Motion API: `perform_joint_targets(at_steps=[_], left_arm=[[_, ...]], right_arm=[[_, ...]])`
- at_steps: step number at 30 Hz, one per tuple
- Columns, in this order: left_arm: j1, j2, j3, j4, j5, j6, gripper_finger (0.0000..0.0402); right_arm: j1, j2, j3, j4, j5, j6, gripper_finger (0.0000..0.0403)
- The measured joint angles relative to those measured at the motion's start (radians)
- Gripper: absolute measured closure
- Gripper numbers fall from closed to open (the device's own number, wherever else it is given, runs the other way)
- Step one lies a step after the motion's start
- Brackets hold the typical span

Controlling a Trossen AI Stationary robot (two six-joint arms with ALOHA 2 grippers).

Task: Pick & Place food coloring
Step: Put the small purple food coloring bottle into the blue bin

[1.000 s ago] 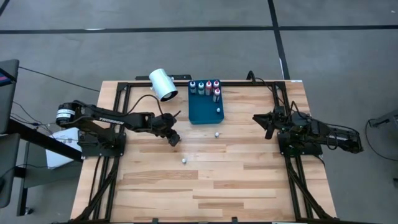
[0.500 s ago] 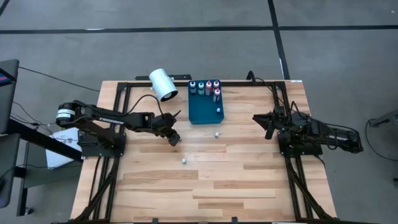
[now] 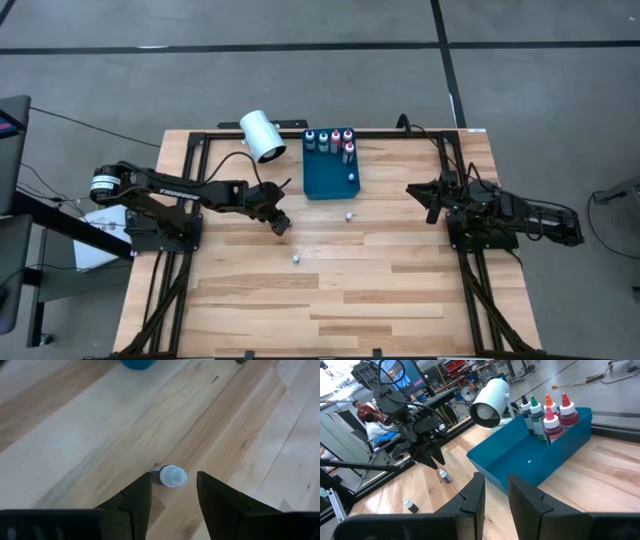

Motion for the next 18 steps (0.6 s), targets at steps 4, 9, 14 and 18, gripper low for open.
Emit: perform_joint_targets(at_steps=[4,9,14,18], left_arm=[[0.0,0.0,0.0,-0.001,-0.007,0.0,0.0256],[0.0,0.0,0.0,-0.002,-0.02,0.0,0.0256],[0.0,0.0,0.0,-0.002,-0.021,0.011,0.0256],[-0.009,0.0,0.0,-0.002,-0.021,0.012,0.0256]], right_arm=[[0.0,0.0,0.0,-0.001,0.001,0.023,0.0332],[0.0,0.0,0.0,-0.008,0.001,0.024,0.0332],[0.0,0.0,0.0,-0.008,0.001,0.024,0.0332],[0.0,0.0,0.0,-0.008,0.001,0.024,0.0332]])
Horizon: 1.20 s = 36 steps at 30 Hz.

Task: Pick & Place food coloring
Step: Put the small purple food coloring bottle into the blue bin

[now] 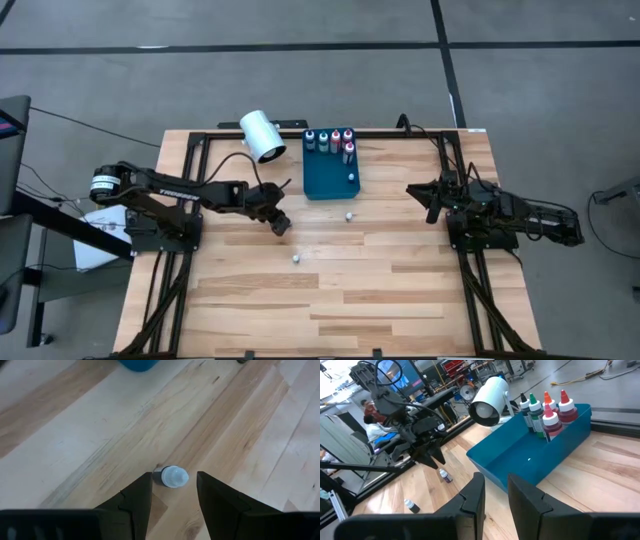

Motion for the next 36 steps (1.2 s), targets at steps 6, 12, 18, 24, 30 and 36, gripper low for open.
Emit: perform_joint_targets(at_steps=[6,12,18,24,30,36], left_arm=[[-0.016,0.0,0.0,0.0,0.0,0.0,0.0256],[-0.017,0.0,0.0,0.0,-0.036,0.003,0.0256],[-0.017,0.0,0.0,0.0,-0.032,0.006,0.0256],[-0.017,0.0,0.0,0.002,-0.028,-0.004,0.0256],[-0.034,0.0,0.0,0.037,-0.032,-0.004,0.0256],[-0.034,0.0,0.0,0.021,-0.064,-0.008,0.0256]], right_arm=[[0.0,0.0,0.0,0.0,0.0,0.0,0.0332],[0.0,0.0,0.0,0.0,0.0,0.0,0.0332],[0.0,0.0,0.0,0.0,0.0,0.0,0.0332],[0.0,0.0,0.0,0.0,0.001,0.0,0.0332],[0.0,0.0,0.0,0.0,0.005,0.003,0.0332],[0.0,0.0,0.0,0.0,0.011,0.018,0.0332]])
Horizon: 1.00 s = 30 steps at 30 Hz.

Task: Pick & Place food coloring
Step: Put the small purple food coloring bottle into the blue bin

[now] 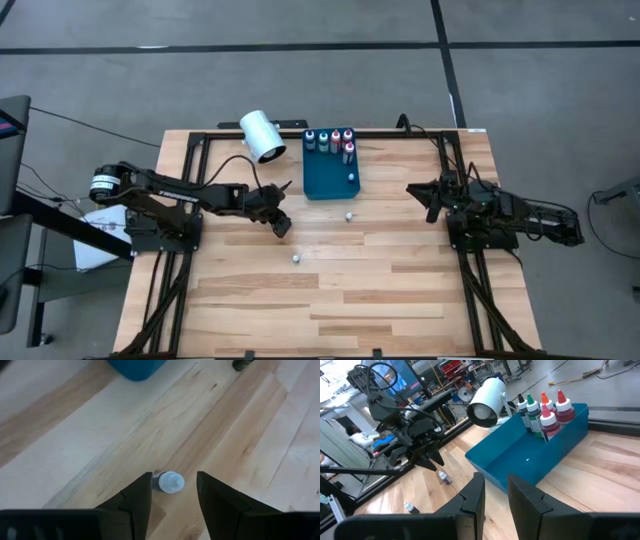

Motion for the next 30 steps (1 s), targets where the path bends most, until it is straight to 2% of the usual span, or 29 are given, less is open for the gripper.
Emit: perform_joint_targets(at_steps=[6,12,25,30], left_arm=[[0.0,0.002,0.0,0.003,-0.008,-0.003,0.0256],[-0.002,0.065,0.0,0.024,0.02,-0.018,0.0256],[-0.002,0.127,0.0,0.049,-0.006,-0.02,0.0256],[-0.002,0.186,0.001,0.091,0.027,-0.022,0.0256]], right_arm=[[0.0,0.0,0.0,0.0,0.013,0.003,0.0332],[0.0,0.0,0.0,0.0,0.016,0.012,0.0332],[0.0,0.0,0.001,-0.008,0.016,0.034,0.0332],[0.0,0.0,0.001,-0.011,0.018,0.034,0.0332]])
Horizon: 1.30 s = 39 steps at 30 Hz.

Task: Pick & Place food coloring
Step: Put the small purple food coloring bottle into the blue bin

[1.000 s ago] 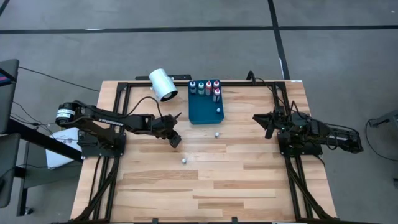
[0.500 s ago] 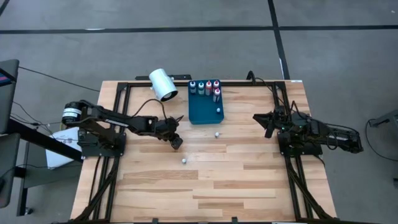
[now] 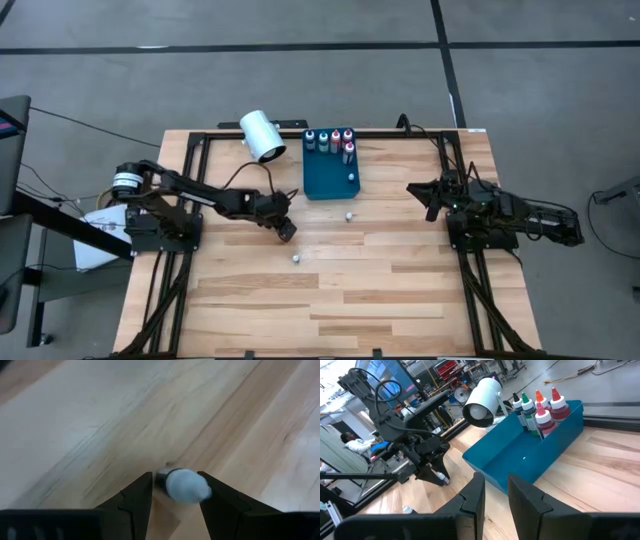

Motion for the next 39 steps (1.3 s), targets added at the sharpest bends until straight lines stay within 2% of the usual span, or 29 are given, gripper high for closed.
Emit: perform_joint_targets(at_steps=[8,21,30,36,39], left_arm=[[0.0,0.006,0.0,0.023,0.004,-0.005,0.0267],[0.0,0.005,0.101,-0.027,0.004,0.061,0.0345],[0.009,0.004,0.293,-0.202,-0.058,0.186,0.0324],[0.061,0.004,0.414,-0.228,-0.143,0.332,0.0336],[0.112,0.004,0.452,-0.226,-0.151,0.397,0.0335]], right_arm=[[0.0,0.0,0.0,-0.004,0.001,0.0,0.0332],[0.0,0.0,0.0,-0.024,0.0,0.0,0.0332],[0.0,0.0,0.0,-0.027,0.0,0.0,0.0332],[0.0,0.0,0.0,-0.027,0.0,0.0,0.0332],[0.0,0.0,0.0,-0.027,0.0,0.0,0.0332]])
